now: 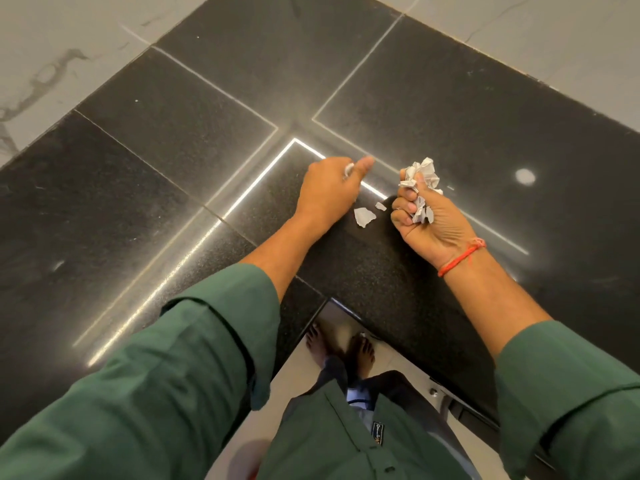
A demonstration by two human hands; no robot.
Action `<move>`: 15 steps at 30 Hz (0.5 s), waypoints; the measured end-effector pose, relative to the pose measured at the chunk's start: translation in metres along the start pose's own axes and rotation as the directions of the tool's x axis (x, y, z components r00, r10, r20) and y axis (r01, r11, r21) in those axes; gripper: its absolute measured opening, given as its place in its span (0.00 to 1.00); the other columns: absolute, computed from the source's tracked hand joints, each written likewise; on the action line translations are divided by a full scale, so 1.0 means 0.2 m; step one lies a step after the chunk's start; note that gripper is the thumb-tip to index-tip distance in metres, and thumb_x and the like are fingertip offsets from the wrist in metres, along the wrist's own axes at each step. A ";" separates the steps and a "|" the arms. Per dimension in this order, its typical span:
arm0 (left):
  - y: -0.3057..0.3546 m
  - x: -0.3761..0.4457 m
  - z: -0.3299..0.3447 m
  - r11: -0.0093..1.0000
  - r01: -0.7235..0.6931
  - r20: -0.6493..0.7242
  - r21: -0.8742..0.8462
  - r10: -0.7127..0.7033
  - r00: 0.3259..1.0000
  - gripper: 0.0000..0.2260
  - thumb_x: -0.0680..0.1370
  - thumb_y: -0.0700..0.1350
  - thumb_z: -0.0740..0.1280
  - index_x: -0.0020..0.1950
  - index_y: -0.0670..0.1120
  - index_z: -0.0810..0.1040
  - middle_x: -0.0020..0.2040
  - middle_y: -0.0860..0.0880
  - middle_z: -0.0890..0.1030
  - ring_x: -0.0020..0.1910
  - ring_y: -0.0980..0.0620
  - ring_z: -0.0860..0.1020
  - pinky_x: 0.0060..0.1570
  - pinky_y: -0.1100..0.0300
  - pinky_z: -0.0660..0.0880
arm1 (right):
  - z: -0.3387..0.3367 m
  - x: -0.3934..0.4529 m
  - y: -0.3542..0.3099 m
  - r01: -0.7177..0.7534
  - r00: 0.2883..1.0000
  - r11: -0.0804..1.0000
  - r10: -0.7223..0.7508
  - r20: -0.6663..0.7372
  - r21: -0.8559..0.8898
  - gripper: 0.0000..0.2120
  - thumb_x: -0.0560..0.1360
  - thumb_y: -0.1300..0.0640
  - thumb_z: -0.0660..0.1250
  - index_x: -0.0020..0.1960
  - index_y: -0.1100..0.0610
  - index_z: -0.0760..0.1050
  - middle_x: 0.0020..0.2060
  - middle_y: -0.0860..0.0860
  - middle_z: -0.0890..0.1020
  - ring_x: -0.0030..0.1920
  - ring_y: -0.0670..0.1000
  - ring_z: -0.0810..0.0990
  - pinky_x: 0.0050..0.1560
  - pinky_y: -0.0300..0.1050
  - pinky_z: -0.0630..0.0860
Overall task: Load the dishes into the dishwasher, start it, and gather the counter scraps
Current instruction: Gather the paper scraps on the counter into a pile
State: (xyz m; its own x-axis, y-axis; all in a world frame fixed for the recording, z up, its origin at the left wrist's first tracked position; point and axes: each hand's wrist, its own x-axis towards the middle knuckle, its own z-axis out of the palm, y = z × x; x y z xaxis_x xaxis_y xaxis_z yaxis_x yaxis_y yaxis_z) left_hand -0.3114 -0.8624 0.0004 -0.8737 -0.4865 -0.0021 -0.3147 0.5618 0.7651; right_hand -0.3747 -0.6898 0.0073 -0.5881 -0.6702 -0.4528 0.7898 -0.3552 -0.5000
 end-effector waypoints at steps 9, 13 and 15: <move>-0.04 -0.10 -0.10 0.998 0.047 0.124 -0.045 -0.041 0.991 0.20 0.80 0.58 0.66 0.34 0.47 0.74 0.30 0.53 0.80 0.29 0.60 0.76 0.37 0.57 0.72 | 0.03 -0.07 -0.03 0.028 0.999 0.999 -0.027 0.018 -0.025 0.10 0.85 0.55 0.56 0.53 0.56 0.75 0.33 0.46 0.69 0.29 0.42 0.64 0.30 0.34 0.62; -0.05 -0.17 -0.12 0.942 -0.228 0.305 0.248 0.147 0.941 0.18 0.80 0.61 0.63 0.70 0.63 0.74 0.53 0.54 0.85 0.52 0.49 0.82 0.53 0.49 0.78 | 0.03 -0.08 -0.03 0.033 0.999 0.999 -0.031 0.030 -0.038 0.09 0.84 0.54 0.58 0.54 0.56 0.75 0.33 0.47 0.69 0.30 0.42 0.65 0.30 0.34 0.62; -0.04 -0.17 -0.12 0.844 -0.342 0.376 0.413 0.185 0.908 0.24 0.81 0.62 0.61 0.77 0.67 0.61 0.46 0.49 0.84 0.48 0.44 0.81 0.49 0.47 0.78 | 0.02 -0.09 -0.03 0.038 0.999 0.998 -0.037 0.023 -0.049 0.09 0.84 0.54 0.58 0.53 0.56 0.75 0.33 0.47 0.69 0.30 0.42 0.64 0.30 0.34 0.61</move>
State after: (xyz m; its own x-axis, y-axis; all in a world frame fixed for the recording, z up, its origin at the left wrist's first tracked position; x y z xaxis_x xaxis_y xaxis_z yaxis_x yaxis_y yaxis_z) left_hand -0.2698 -0.8660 0.0093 -0.9909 -0.0866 -0.1025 -0.1196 0.9170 0.3806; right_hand -0.3680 -0.6784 0.0220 -0.6125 -0.6715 -0.4170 0.7574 -0.3477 -0.5527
